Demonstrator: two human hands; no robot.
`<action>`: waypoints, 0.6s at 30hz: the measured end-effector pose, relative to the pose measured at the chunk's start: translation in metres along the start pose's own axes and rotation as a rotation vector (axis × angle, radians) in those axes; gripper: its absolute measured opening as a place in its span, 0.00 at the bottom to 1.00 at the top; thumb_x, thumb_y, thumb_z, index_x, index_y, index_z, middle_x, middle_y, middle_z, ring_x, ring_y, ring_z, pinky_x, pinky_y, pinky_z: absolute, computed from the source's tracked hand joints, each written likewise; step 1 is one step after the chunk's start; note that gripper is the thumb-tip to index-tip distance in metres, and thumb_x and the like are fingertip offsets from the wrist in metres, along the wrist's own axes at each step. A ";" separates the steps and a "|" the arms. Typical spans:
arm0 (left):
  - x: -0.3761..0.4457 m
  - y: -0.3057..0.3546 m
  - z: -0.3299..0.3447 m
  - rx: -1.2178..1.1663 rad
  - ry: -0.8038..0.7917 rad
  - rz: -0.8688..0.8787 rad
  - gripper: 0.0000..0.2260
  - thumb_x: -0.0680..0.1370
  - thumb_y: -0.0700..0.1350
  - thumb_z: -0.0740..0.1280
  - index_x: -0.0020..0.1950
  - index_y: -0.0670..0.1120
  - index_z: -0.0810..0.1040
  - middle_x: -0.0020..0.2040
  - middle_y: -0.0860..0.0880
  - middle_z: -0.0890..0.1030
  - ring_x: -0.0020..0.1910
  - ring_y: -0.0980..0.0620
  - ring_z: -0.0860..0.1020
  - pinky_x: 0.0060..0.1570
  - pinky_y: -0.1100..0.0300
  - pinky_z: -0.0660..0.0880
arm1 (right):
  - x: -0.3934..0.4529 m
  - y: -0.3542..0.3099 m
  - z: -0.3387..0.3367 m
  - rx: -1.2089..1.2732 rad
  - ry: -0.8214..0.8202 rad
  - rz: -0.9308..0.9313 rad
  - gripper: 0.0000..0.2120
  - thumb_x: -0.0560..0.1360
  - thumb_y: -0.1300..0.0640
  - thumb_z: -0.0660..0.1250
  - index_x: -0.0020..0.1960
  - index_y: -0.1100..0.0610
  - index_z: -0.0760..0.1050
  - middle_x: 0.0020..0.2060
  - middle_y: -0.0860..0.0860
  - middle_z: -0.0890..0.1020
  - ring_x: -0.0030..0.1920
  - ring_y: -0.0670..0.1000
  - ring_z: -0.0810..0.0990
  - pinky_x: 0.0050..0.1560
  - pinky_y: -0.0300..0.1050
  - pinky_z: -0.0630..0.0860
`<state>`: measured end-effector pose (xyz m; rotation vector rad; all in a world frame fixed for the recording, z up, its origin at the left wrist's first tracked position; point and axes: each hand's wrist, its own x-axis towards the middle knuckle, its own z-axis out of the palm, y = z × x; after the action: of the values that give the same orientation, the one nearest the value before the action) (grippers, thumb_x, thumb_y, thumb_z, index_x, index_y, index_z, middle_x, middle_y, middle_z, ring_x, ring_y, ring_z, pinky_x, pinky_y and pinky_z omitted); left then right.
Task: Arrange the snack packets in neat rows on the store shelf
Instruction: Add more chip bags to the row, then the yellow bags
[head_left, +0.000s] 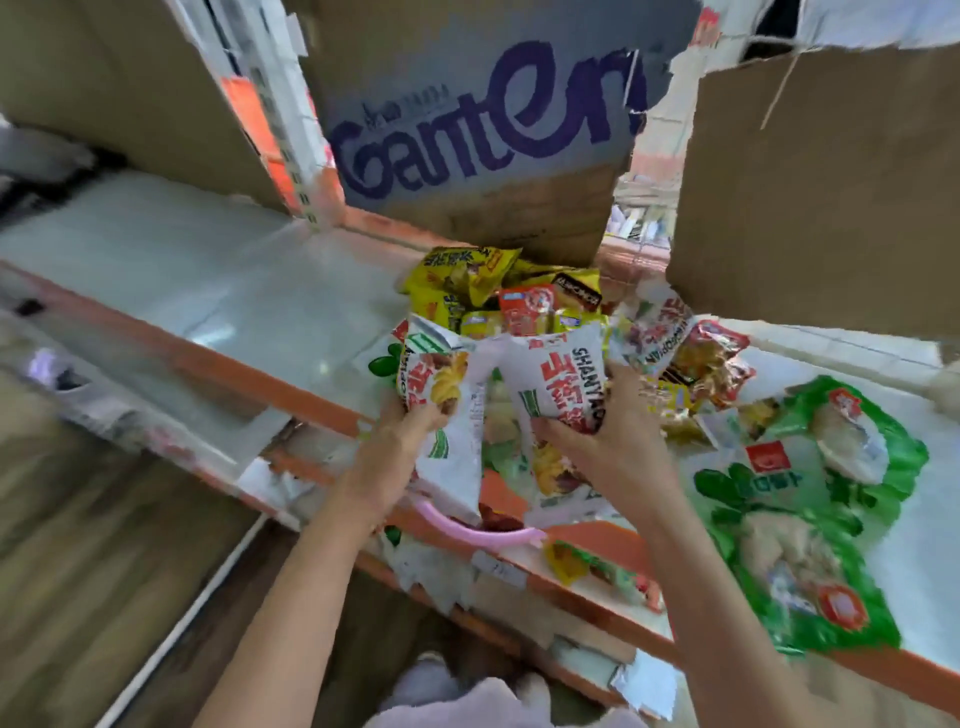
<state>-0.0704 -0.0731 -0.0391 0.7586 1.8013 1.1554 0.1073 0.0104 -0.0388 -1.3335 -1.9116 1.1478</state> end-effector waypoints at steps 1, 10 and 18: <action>-0.003 -0.007 -0.012 -0.024 0.034 -0.012 0.08 0.77 0.45 0.63 0.55 0.46 0.71 0.49 0.50 0.77 0.47 0.54 0.75 0.49 0.56 0.69 | -0.001 -0.006 0.010 -0.022 -0.026 -0.013 0.25 0.69 0.53 0.74 0.57 0.50 0.60 0.40 0.41 0.75 0.36 0.39 0.76 0.26 0.31 0.70; -0.047 -0.061 -0.145 -0.044 0.266 -0.118 0.27 0.63 0.56 0.72 0.57 0.47 0.72 0.51 0.47 0.80 0.50 0.49 0.79 0.53 0.49 0.76 | -0.015 -0.068 0.141 -0.171 -0.220 -0.088 0.30 0.64 0.44 0.76 0.54 0.50 0.61 0.46 0.46 0.75 0.43 0.48 0.76 0.41 0.47 0.76; -0.078 -0.122 -0.285 -0.018 0.596 -0.201 0.28 0.63 0.52 0.78 0.53 0.47 0.65 0.46 0.49 0.77 0.44 0.52 0.79 0.44 0.52 0.78 | -0.040 -0.131 0.286 -0.215 -0.392 -0.149 0.30 0.65 0.45 0.76 0.55 0.50 0.59 0.50 0.47 0.76 0.49 0.49 0.77 0.47 0.53 0.79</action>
<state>-0.2930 -0.3017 -0.0630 0.2130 2.2829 1.3483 -0.1689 -0.1429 -0.0645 -1.1057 -2.4300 1.2246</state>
